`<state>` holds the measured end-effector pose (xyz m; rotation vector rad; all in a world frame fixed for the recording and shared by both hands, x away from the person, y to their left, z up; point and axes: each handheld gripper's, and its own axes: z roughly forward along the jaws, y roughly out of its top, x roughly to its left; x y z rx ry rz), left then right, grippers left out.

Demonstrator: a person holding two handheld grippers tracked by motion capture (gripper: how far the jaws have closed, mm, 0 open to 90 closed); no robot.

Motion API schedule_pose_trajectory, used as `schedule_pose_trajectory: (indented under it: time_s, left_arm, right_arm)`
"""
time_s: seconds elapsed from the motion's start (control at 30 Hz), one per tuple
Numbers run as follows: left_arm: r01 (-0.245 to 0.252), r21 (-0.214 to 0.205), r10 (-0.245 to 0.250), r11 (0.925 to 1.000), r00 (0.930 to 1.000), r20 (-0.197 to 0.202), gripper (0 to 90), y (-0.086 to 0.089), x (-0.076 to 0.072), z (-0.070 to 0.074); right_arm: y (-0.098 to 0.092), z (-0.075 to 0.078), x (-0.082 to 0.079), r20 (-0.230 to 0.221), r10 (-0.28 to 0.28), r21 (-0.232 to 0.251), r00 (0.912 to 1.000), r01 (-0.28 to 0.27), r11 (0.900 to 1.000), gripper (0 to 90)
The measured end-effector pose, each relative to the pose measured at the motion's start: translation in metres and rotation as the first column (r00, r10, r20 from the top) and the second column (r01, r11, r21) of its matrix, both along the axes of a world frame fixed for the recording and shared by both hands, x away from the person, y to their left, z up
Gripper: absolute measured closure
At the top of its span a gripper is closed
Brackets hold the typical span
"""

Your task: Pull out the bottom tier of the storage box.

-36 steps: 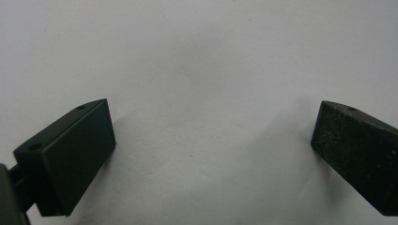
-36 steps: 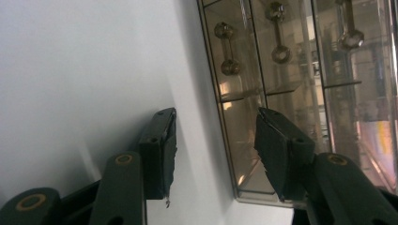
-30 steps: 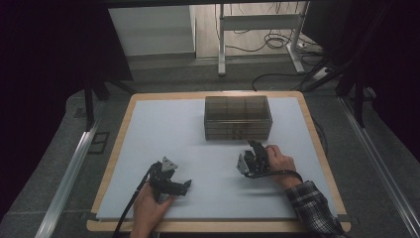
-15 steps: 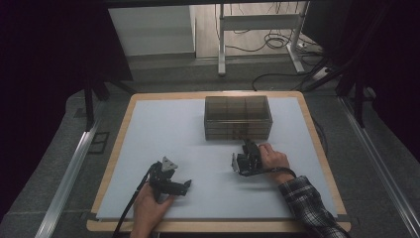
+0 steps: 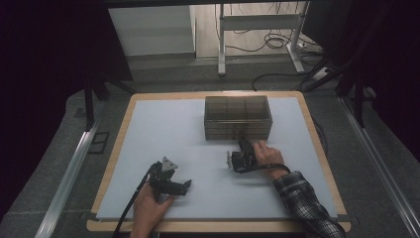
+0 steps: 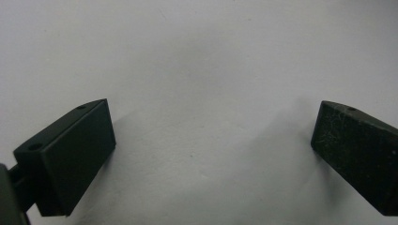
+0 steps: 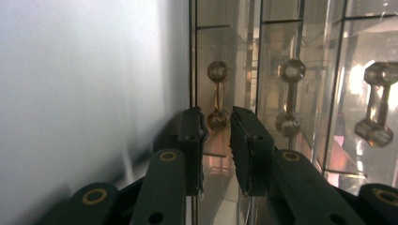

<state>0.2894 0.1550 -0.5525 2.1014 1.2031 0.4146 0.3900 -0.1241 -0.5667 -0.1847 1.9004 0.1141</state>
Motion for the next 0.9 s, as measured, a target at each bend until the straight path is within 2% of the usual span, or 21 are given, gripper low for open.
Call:
schedule_pose_trajectory:
  time_s: [0.1,0.17,0.27,0.33,0.47,0.5,0.53,0.57,0.6,0.63,0.67,0.83,0.87,0.9]
  left_arm:
    - [0.000,0.000,0.000,1.0000,1.0000,0.000,0.0,0.000,0.000,0.000]
    - [0.000,0.000,0.000,1.0000,1.0000,0.000,0.0,0.000,0.000,0.000]
    - [0.000,0.000,0.000,1.0000,1.0000,0.000,0.0,0.000,0.000,0.000]
    - [0.000,0.000,0.000,1.0000,1.0000,0.000,0.0,0.000,0.000,0.000]
    - [0.000,0.000,0.000,1.0000,1.0000,0.000,0.0,0.000,0.000,0.000]
    - [0.000,0.000,0.000,1.0000,1.0000,0.000,0.0,0.000,0.000,0.000]
    - [0.001,0.001,-0.001,1.0000,1.0000,0.000,0.0,0.000,0.000,0.000]
    - [0.001,0.001,-0.001,1.0000,1.0000,0.000,0.0,0.000,0.000,0.000]
    - [0.001,0.001,-0.001,1.0000,1.0000,0.000,0.0,0.000,0.000,0.000]
    - [0.001,0.001,-0.001,1.0000,1.0000,0.000,0.0,0.000,0.000,0.000]
    - [0.001,0.001,-0.001,1.0000,1.0000,0.000,0.0,0.000,0.000,0.000]
    - [0.000,0.000,0.000,1.0000,1.0000,0.000,0.0,0.000,0.000,0.000]
    - [0.000,0.000,0.000,1.0000,1.0000,0.000,0.0,0.000,0.000,0.000]
    - [0.000,0.000,0.000,1.0000,1.0000,0.000,0.0,0.000,0.000,0.000]
  right_arm:
    - [0.002,-0.001,0.002,0.000,0.004,-0.012,1.0000,-0.004,0.9999,76.7]
    - [0.002,-0.002,0.002,0.020,0.005,-0.002,0.9998,-0.005,1.0000,78.2]
    - [0.004,-0.002,0.001,0.013,0.002,-0.021,0.9999,-0.001,0.9998,79.2]
    - [0.004,-0.003,0.000,0.024,0.001,-0.026,0.9997,-0.001,0.9996,79.7]
    - [0.003,-0.001,-0.001,0.011,0.002,-0.015,0.9999,-0.002,0.9999,79.8]
    - [0.003,0.000,0.000,-0.042,0.008,-0.015,0.9991,-0.009,0.9998,79.8]
    - [0.002,0.000,-0.003,0.005,0.003,-0.011,1.0000,-0.003,0.9999,79.7]
    - [0.002,0.000,-0.004,0.000,0.006,-0.011,1.0000,-0.006,0.9999,79.7]
    - [0.002,0.001,-0.003,-0.049,0.015,-0.008,0.9987,-0.015,0.9998,79.7]
    - [0.001,0.001,-0.004,-0.053,0.017,-0.008,0.9985,-0.018,0.9998,79.7]
    - [0.001,0.001,-0.007,-0.003,0.011,-0.005,0.9999,-0.011,0.9999,79.7]
    - [-0.001,0.002,-0.013,-0.020,0.025,0.003,0.9995,-0.025,0.9997,79.5]
    - [-0.001,0.003,-0.016,-0.007,0.006,-0.008,1.0000,-0.007,0.9999,79.5]
    - [-0.002,0.002,-0.015,-0.025,0.027,0.005,0.9993,-0.026,0.9996,79.5]
